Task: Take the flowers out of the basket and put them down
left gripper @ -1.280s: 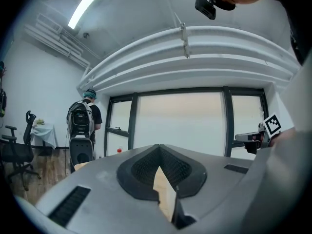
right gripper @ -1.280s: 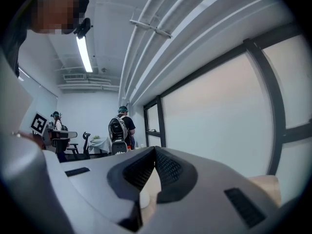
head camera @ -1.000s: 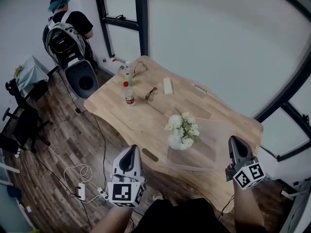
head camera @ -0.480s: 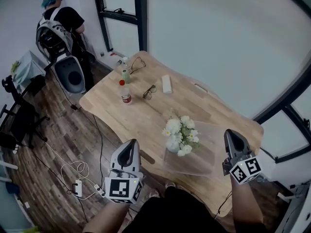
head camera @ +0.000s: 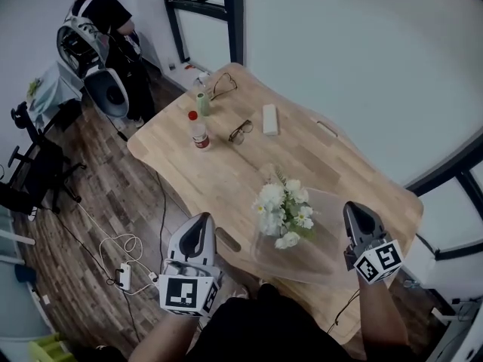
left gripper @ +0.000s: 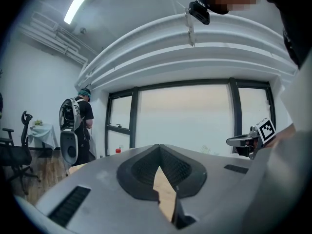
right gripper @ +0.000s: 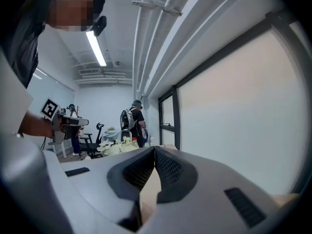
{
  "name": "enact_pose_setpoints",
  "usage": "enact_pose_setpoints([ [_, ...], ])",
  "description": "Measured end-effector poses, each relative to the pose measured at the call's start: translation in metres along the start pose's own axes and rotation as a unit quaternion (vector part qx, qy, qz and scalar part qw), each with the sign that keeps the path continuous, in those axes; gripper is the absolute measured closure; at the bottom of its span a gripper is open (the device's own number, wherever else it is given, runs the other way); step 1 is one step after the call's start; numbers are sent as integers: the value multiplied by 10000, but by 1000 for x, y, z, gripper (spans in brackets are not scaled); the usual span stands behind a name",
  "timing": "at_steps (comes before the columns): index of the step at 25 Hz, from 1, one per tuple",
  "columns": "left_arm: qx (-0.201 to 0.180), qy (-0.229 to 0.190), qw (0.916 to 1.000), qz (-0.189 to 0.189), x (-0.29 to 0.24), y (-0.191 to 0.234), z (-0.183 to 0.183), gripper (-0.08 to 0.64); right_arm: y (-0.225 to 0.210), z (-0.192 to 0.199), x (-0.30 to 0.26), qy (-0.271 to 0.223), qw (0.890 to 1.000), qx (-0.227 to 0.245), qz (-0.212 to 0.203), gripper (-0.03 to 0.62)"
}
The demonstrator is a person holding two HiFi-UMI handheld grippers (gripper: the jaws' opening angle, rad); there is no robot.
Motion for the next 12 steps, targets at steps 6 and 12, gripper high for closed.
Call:
enact_pose_setpoints([
  [6,-8,98,9999,96,-11,-7,12,555,-1,32,-14,278,9992,-102,-252,571],
  [12,-61,124,9998,135,-22,-11,20,555,3,55,-27,596,9967,25,-544,571],
])
Point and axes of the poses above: the fingertips, and each gripper's own axes: x backward along the fingers, y to its left, z out of its underside, the point moved 4 cm from there along x, backward along the fingers, and after that the axes turned 2 degrees about -z, right-handed, at the moved point
